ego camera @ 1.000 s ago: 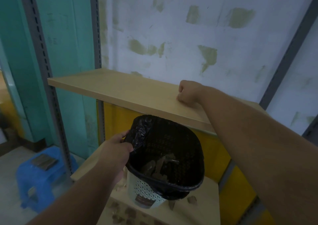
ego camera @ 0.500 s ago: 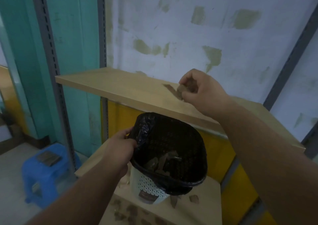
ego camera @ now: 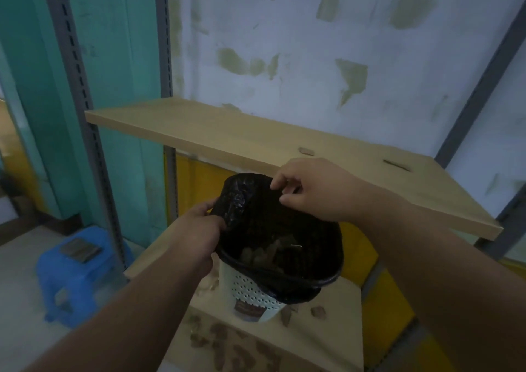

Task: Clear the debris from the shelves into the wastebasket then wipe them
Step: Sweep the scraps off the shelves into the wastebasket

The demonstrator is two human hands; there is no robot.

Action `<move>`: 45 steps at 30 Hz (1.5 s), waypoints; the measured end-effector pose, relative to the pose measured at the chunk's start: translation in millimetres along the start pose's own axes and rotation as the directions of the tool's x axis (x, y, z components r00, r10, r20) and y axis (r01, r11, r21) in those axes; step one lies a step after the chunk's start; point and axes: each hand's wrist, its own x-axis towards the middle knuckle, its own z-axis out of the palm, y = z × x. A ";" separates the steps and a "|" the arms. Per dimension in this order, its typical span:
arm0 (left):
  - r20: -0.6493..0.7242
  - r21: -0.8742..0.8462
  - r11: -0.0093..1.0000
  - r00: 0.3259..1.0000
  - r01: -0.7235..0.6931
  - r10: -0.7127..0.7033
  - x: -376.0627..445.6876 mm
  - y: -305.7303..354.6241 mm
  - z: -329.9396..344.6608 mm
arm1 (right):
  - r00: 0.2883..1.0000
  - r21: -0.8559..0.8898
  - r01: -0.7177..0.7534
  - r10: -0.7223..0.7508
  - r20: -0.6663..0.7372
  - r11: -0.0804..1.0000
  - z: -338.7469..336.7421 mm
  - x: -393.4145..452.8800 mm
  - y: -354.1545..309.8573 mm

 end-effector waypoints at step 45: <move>0.062 0.010 1.000 0.998 0.002 -0.003 11.9 -18.8 15.6 | 0.986 -0.385 -0.158 0.122 -0.117 0.909 -9.3 59.3 77.5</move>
